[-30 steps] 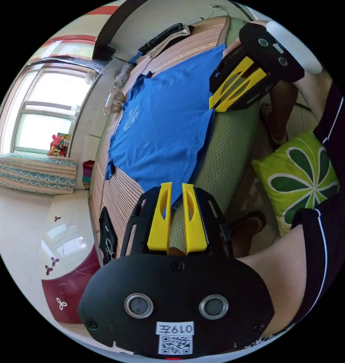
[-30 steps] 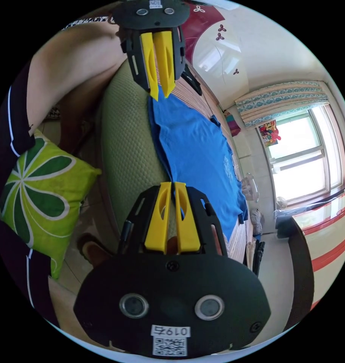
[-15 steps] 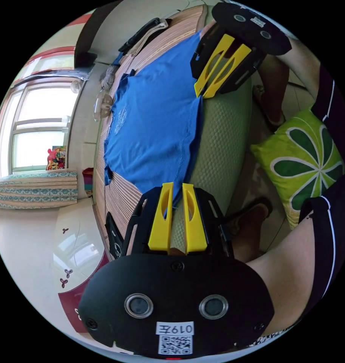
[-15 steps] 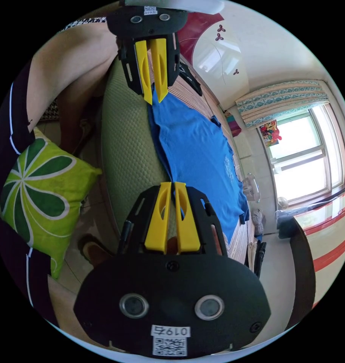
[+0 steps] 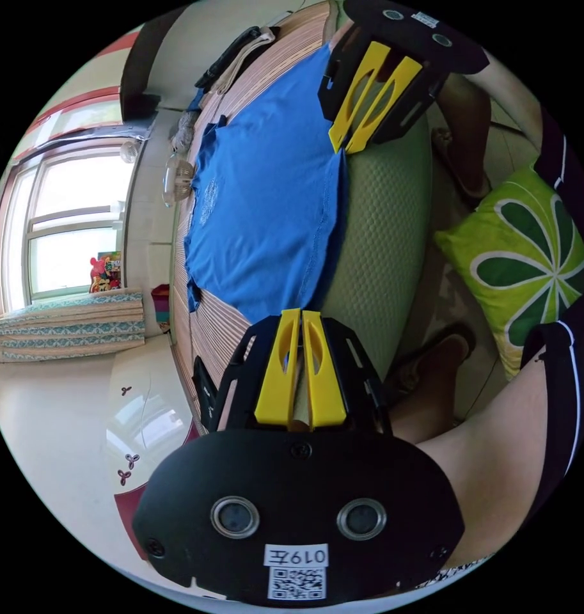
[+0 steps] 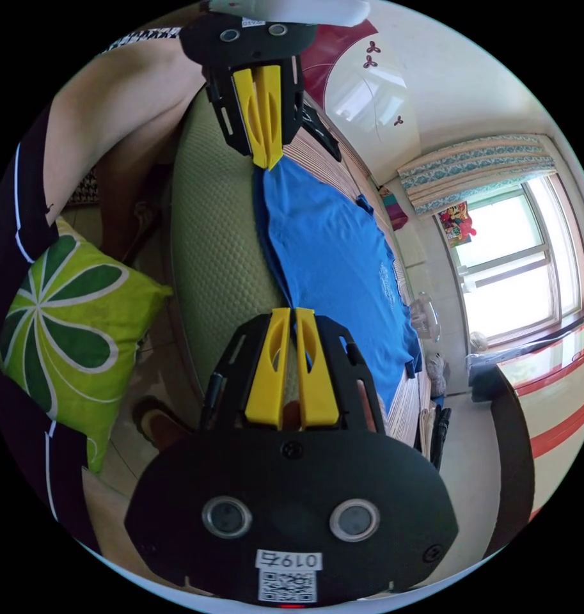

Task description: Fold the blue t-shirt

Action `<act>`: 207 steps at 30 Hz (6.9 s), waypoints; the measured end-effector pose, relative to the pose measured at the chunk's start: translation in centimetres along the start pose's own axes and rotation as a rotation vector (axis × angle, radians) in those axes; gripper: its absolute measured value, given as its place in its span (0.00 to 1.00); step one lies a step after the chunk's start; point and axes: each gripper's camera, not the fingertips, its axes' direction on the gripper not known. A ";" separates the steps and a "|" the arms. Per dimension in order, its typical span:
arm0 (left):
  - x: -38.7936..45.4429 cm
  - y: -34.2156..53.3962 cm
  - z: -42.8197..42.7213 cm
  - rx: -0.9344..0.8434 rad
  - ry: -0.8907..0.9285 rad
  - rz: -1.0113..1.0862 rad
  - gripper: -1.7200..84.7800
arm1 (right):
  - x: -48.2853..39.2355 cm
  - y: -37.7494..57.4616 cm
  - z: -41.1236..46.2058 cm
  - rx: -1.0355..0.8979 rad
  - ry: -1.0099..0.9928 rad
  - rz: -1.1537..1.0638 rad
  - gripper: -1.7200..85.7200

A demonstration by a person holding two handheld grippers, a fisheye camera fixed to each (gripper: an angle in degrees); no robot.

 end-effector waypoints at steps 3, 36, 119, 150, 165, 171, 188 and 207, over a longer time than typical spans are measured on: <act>0.2 0.4 -1.5 0.023 -0.011 0.013 0.03 | -0.1 -0.1 -0.2 0.000 0.001 0.000 0.01; 2.2 -0.7 -4.1 0.035 -0.022 -0.027 0.03 | -3.5 -6.4 -3.7 0.057 0.080 -0.046 0.02; -42.6 40.6 18.9 0.084 1.066 -1.404 0.04 | 12.5 -4.3 5.2 -0.038 -0.040 0.431 0.02; -49.2 39.7 15.3 0.088 0.903 -1.420 0.04 | 30.2 22.4 5.9 0.078 -0.340 1.125 0.07; -58.2 25.2 20.4 0.310 0.699 -1.185 0.03 | 33.8 40.9 6.9 0.018 -0.481 1.490 0.09; -56.8 26.1 24.1 0.280 0.822 -1.241 0.03 | 32.5 49.2 10.3 0.024 -0.681 1.630 0.10; -57.3 22.7 27.7 0.244 0.865 -1.260 0.03 | 29.5 53.6 14.5 0.079 -0.844 1.715 0.10; -57.1 16.6 29.5 0.127 0.795 -1.180 0.03 | 30.2 48.7 13.8 -0.094 -0.716 1.606 0.01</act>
